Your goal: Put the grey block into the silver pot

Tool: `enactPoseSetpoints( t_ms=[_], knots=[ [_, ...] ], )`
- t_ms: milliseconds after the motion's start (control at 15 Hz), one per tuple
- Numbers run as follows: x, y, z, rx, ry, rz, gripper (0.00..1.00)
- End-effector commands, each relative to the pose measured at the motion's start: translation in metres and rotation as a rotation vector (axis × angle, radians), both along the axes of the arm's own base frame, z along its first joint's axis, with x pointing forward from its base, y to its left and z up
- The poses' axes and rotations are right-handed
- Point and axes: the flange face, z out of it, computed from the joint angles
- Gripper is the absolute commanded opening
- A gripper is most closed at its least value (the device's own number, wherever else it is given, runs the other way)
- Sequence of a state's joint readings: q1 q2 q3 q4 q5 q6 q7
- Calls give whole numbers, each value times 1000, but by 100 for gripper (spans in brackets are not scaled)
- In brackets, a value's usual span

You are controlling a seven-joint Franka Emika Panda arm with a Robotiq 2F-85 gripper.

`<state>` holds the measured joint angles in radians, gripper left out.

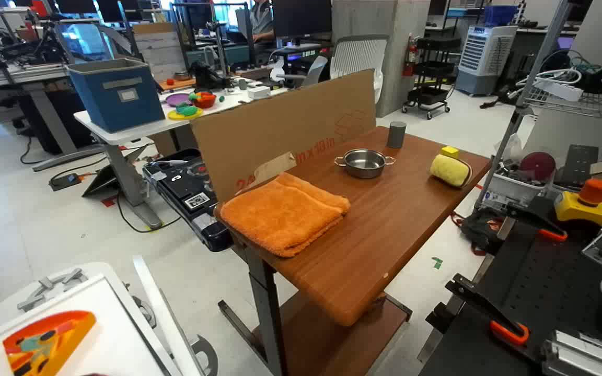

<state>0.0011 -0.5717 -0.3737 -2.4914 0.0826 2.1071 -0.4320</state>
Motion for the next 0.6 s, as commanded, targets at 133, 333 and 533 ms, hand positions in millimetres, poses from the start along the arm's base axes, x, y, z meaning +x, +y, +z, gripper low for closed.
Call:
enactPoseSetpoints(
  t_ms=[133, 333, 533],
  knots=[
    [0, 0, 1, 0, 1, 0, 100],
    [0, 0, 1, 0, 1, 0, 100],
    [23, 2, -13, -31, 16, -20, 100]
  ],
)
